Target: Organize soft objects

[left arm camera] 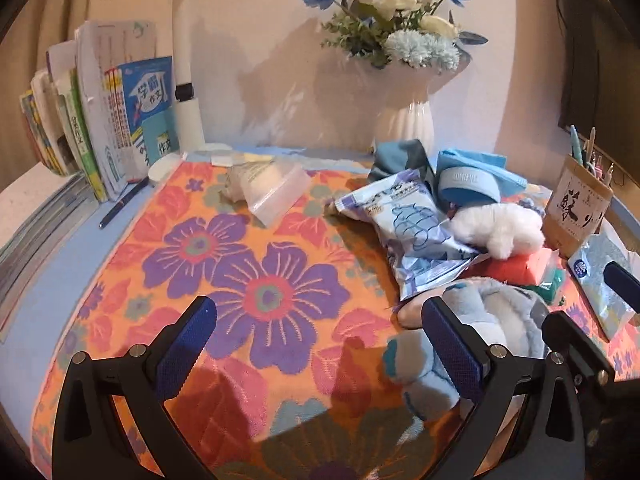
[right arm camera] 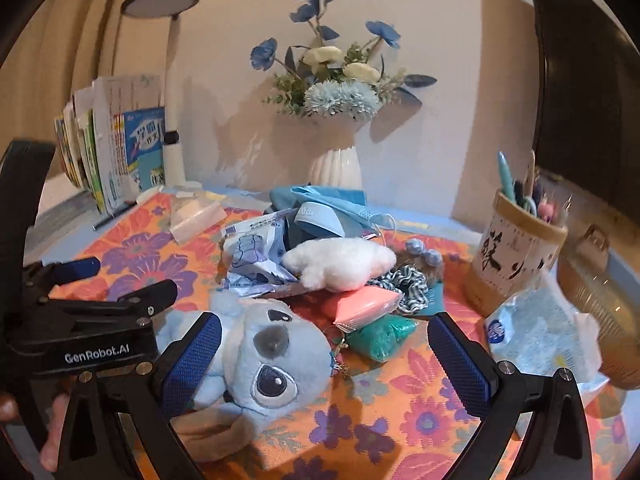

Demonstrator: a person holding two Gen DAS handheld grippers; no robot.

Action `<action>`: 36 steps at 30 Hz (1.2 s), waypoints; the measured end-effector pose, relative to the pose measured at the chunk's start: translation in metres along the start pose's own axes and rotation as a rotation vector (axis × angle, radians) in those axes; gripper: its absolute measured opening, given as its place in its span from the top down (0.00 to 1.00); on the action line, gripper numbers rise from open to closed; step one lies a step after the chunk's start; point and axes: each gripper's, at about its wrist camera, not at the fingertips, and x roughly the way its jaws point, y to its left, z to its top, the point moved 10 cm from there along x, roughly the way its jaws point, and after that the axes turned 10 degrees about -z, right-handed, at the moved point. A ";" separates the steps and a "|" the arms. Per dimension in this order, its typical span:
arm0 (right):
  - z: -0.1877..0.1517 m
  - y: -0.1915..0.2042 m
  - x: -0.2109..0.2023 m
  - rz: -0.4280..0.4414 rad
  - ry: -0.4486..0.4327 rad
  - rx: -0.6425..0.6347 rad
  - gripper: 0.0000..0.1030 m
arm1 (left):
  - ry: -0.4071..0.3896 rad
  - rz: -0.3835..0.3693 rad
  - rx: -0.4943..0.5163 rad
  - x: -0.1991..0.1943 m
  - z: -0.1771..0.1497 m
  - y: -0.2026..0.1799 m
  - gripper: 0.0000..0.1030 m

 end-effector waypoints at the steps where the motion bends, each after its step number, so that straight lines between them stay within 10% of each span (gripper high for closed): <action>1: 0.000 0.001 -0.001 -0.012 -0.001 -0.009 0.00 | -0.003 0.006 -0.003 0.000 -0.001 0.002 0.01; 36: -0.008 -0.022 0.008 -0.103 0.068 0.076 0.00 | 0.030 0.091 -0.008 0.004 -0.007 0.007 0.01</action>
